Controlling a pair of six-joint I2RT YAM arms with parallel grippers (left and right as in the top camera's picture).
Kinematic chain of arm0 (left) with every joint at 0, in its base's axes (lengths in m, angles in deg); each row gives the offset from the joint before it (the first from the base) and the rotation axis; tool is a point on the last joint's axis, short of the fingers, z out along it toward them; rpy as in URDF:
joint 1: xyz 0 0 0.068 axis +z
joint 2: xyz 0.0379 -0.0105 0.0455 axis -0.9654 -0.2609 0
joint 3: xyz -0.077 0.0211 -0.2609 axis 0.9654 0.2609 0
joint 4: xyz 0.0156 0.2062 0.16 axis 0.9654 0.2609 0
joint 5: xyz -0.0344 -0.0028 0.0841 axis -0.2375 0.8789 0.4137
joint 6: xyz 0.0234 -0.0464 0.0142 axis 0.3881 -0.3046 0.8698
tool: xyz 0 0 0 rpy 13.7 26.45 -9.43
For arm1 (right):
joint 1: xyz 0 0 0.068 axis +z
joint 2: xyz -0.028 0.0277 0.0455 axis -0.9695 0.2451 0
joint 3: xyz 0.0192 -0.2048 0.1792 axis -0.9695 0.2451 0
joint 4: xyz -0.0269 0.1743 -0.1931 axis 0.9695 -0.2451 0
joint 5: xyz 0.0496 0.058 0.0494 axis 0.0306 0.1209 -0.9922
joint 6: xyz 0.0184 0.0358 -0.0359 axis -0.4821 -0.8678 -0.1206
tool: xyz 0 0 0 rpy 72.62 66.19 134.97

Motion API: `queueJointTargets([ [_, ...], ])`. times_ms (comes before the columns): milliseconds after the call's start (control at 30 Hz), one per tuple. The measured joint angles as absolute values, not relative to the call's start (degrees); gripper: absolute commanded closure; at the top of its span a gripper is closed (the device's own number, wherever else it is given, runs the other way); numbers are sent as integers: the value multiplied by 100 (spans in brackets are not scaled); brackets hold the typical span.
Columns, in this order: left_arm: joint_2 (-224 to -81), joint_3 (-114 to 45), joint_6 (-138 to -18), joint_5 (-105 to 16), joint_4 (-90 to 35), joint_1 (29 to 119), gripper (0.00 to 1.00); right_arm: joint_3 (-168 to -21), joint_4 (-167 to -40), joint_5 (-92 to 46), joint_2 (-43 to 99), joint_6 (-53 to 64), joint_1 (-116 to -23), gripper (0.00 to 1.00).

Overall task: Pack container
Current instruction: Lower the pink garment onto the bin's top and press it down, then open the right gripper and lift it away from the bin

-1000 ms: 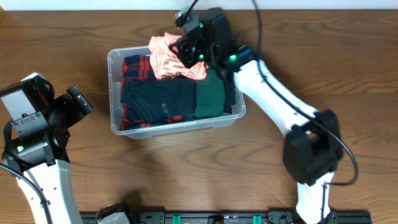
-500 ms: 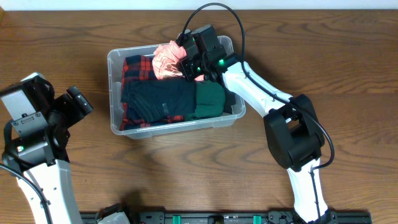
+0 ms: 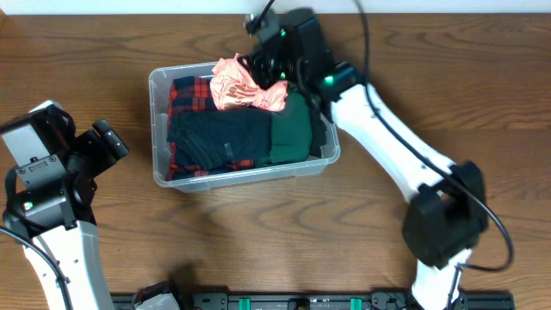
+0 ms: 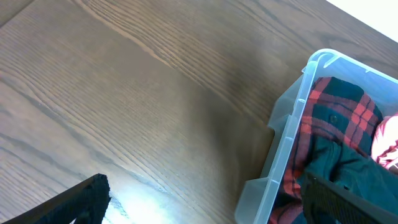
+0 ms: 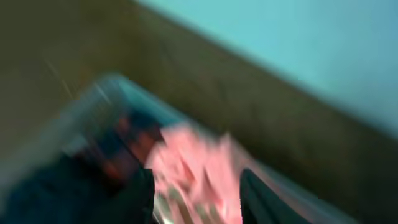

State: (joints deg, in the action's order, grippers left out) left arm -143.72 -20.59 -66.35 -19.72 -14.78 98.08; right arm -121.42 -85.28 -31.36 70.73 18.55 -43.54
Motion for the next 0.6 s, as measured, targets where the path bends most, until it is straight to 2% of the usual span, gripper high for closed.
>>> queueJointTargets([
  [133,-14372,-2059,-6635,-1972,-1478,9808,2,-12216,-8427,-3215,7057,1877,-4306,69],
  [267,-14372,-2059,-6635,-1972,-1478,9808,2,-12216,-8346,-3274,7678,1852,-4243,76],
  [467,-14372,-2059,-6635,-1972,-1478,9808,2,-12157,-8388,-3287,8694,1697,-4225,76],
  [600,-14372,-2059,-6635,-1972,-1478,9808,2,-12219,-8510,-3293,8769,1669,-4223,77],
])
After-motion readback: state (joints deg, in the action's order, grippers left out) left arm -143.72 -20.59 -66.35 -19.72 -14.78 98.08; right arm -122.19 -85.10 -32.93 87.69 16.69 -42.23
